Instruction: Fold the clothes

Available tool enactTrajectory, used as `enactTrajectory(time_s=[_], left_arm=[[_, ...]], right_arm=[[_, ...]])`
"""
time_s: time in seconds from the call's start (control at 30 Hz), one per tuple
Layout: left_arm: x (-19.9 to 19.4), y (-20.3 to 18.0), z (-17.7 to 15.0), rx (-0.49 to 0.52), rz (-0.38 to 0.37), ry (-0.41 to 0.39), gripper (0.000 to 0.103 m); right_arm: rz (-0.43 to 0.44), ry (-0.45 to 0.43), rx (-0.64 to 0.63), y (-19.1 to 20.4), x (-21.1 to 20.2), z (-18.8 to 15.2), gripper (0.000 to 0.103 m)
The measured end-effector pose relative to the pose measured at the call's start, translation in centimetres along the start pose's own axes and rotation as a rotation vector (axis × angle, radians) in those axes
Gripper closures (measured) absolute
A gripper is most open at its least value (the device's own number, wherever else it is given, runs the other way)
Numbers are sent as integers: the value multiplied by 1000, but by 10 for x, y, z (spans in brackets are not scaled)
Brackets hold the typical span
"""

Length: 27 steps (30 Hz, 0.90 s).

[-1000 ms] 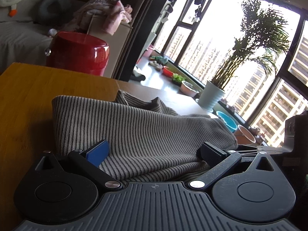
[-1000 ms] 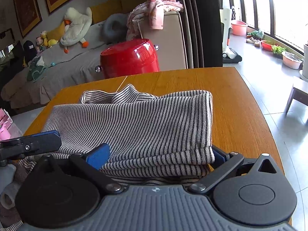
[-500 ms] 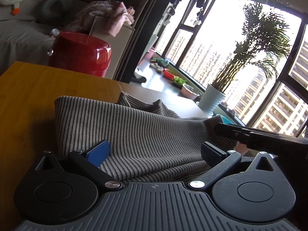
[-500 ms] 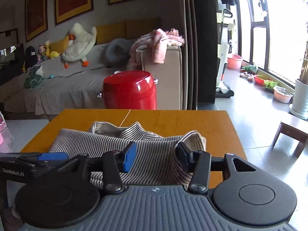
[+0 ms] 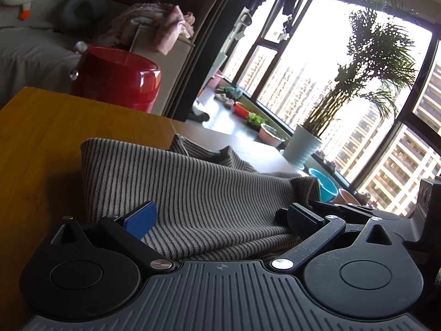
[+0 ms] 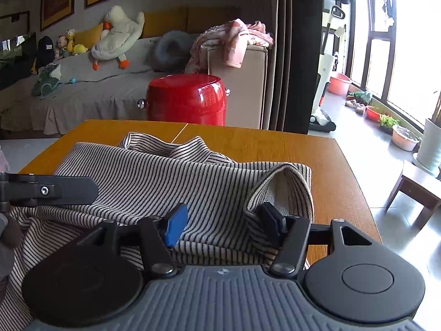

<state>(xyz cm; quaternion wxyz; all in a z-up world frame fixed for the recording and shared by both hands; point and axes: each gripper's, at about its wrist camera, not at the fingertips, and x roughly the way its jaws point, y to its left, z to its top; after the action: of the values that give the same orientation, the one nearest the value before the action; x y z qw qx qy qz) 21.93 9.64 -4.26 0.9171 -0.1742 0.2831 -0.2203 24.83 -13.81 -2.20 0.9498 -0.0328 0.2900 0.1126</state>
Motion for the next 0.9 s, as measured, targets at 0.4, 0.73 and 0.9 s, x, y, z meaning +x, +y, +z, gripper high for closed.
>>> enactTrajectory(time_s=[0.4,0.73,0.9], left_arm=[[-37,48,43,-68,259,-49,0],[-2,59,43,-125,140,118,2],[13,48,45,-65,145,147,24]], right_arm=[[76,-7,24,-10,4,-1,26],[132,-26,79,-20,1,-2,24],[148,-29,94,-23,0,-2,24]])
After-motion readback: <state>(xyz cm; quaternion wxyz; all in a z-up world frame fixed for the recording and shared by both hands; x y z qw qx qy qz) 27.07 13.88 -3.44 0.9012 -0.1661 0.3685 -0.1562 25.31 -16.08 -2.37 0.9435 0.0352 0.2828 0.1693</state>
